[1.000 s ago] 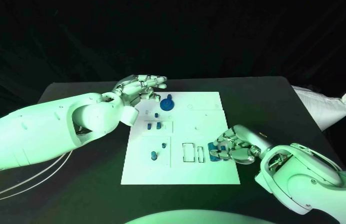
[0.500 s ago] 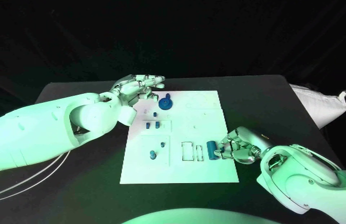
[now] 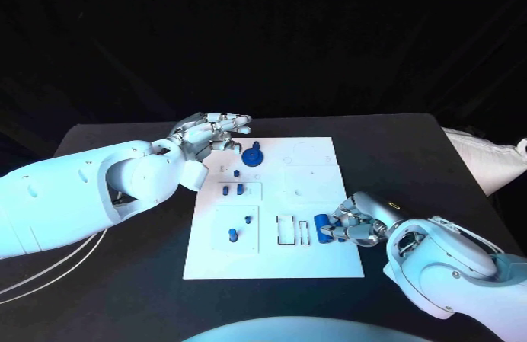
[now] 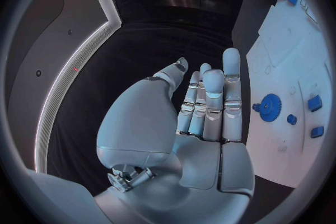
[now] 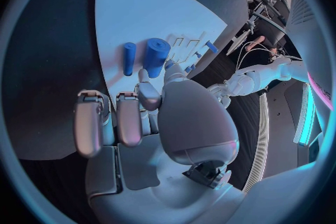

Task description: Assemble the parts on the task board

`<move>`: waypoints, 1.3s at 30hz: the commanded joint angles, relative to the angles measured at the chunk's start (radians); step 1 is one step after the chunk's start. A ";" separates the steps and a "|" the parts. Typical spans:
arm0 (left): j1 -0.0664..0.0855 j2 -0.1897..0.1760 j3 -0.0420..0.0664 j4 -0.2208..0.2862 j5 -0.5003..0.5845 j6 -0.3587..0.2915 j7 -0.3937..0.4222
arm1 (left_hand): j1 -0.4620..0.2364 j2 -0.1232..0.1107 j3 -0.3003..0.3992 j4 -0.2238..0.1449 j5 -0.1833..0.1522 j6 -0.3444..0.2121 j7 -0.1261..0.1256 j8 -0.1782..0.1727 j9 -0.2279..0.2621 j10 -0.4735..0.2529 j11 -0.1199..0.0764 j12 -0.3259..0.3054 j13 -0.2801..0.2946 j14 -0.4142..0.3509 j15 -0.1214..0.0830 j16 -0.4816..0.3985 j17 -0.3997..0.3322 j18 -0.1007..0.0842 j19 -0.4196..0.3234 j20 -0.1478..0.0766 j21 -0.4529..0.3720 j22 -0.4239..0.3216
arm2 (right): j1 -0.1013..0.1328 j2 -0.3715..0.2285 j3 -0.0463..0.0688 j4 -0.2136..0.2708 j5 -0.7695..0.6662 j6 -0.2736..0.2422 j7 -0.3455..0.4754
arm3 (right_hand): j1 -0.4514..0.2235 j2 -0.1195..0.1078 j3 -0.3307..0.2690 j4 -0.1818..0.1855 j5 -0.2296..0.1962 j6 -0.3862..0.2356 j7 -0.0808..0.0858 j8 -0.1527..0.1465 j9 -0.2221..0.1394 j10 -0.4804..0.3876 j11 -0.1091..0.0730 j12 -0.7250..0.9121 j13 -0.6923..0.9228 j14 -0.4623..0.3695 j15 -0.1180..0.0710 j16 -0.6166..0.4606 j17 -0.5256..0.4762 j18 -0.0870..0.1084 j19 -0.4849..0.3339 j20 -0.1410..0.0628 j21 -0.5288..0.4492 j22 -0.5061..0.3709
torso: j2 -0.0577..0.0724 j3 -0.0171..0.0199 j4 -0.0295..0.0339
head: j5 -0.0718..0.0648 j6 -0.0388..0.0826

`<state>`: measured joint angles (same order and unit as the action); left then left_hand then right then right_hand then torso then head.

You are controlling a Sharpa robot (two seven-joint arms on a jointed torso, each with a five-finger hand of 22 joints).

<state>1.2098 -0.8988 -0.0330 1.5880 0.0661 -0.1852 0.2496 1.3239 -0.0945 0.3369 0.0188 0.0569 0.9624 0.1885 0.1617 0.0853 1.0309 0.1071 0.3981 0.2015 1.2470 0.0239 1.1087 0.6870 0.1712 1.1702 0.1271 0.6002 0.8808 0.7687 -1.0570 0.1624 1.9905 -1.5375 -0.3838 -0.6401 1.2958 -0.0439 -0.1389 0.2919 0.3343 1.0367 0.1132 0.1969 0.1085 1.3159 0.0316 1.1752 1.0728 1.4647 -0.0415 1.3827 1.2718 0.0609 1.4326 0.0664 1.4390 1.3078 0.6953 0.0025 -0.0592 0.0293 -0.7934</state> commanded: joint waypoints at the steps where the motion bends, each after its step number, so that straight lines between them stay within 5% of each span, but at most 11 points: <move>1: 0.000 0.001 0.000 0.002 -0.004 0.022 0.004 | 0.011 -0.002 -0.006 -0.001 -0.003 -0.005 -0.003 0.004 -0.001 -0.007 0.001 0.003 0.001 -0.003 0.003 -0.001 -0.001 0.011 0.007 0.001 -0.004 -0.001 | -0.001 0.013 0.000 -0.008 -0.033 0.048 -0.034 | -0.017 0.003 -0.014 0.000 -0.010 -0.009 -0.002 0.004 0.002 -0.009 -0.002 -0.003 0.003 0.056 -0.001 0.005 0.000 -0.008 0.005 0.001 0.006 0.050 | 0.001 -0.0004 0.0017 | 0.000 -0.001; 20: 0.000 0.002 0.000 0.013 -0.003 0.038 -0.005 | 0.009 -0.002 -0.009 0.001 -0.003 -0.006 -0.003 0.005 -0.001 -0.009 0.001 0.005 0.001 -0.003 0.003 -0.001 -0.002 0.011 0.007 0.002 -0.005 -0.002 | -0.006 0.077 -0.001 -0.058 -0.058 0.173 -0.056 | 0.010 0.032 -0.027 -0.011 -0.023 -0.004 -0.005 0.024 0.006 -0.011 -0.004 -0.005 0.020 0.053 -0.002 0.003 -0.001 -0.008 0.002 0.001 0.006 0.051 | 0.003 -0.0019 0.0048 | -0.001 -0.006; 23: 0.000 0.002 0.000 0.014 -0.003 0.040 -0.006 | 0.009 -0.002 -0.009 0.001 -0.003 -0.006 -0.003 0.005 -0.001 -0.009 0.001 0.005 0.001 -0.004 0.003 -0.002 -0.002 0.011 0.007 0.002 -0.005 -0.002 | -0.007 0.078 -0.001 -0.056 -0.054 0.148 -0.057 | 0.027 0.058 -0.020 -0.010 -0.041 0.009 -0.009 0.034 0.011 -0.004 -0.008 0.000 0.030 0.055 -0.005 0.006 0.004 -0.009 0.006 -0.001 0.010 0.058 | 0.002 -0.0014 0.0039 | -0.002 -0.007; 31: 0.000 0.000 0.000 0.015 -0.002 0.042 -0.006 | 0.008 -0.002 -0.010 0.001 -0.003 -0.006 -0.002 0.005 -0.001 -0.010 0.001 0.005 0.001 -0.003 0.003 -0.001 -0.001 0.011 0.007 0.002 -0.005 -0.002 | -0.007 0.066 0.000 -0.020 -0.028 0.033 -0.056 | 0.040 0.077 -0.020 -0.008 -0.037 0.027 -0.016 0.044 0.017 0.008 -0.013 0.009 0.046 0.058 -0.009 0.014 0.018 -0.014 0.018 -0.005 0.021 0.076 | 0.003 -0.0015 0.0042 | 0.000 -0.006; 39: 0.000 0.000 0.000 0.012 -0.002 0.043 -0.005 | 0.008 -0.002 -0.010 0.001 -0.003 -0.006 -0.002 0.005 -0.001 -0.010 0.001 0.005 0.001 -0.003 0.003 -0.001 -0.001 0.011 0.007 0.002 -0.005 -0.002 | -0.004 0.059 0.007 0.022 0.019 -0.061 -0.049 | 0.023 0.093 -0.036 -0.003 0.044 0.031 -0.020 0.046 0.021 0.017 -0.018 0.007 0.056 0.059 -0.013 0.019 0.025 -0.015 0.020 -0.009 0.024 0.081 | 0.004 -0.0020 0.0058 | -0.003 -0.004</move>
<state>1.2097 -0.8993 -0.0332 1.5992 0.0656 -0.1640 0.2404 1.3236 -0.0948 0.3339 0.0219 0.0569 0.9624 0.1885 0.1617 0.0852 1.0273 0.1106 0.3981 0.2011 1.2471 0.0238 1.1087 0.6856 0.1712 1.1702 0.1271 0.6002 0.8801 0.7646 -0.9988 0.1694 2.0077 -1.5538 -0.3869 -0.6842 1.3224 0.0383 -0.1722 0.2873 0.3744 1.0613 0.0959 0.2399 0.1275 1.3271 0.0134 1.1789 1.1277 1.4648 -0.0487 1.3983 1.2958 0.0611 1.4487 0.0574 1.4602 1.3075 0.6983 0.0009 -0.0546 0.0269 -0.7981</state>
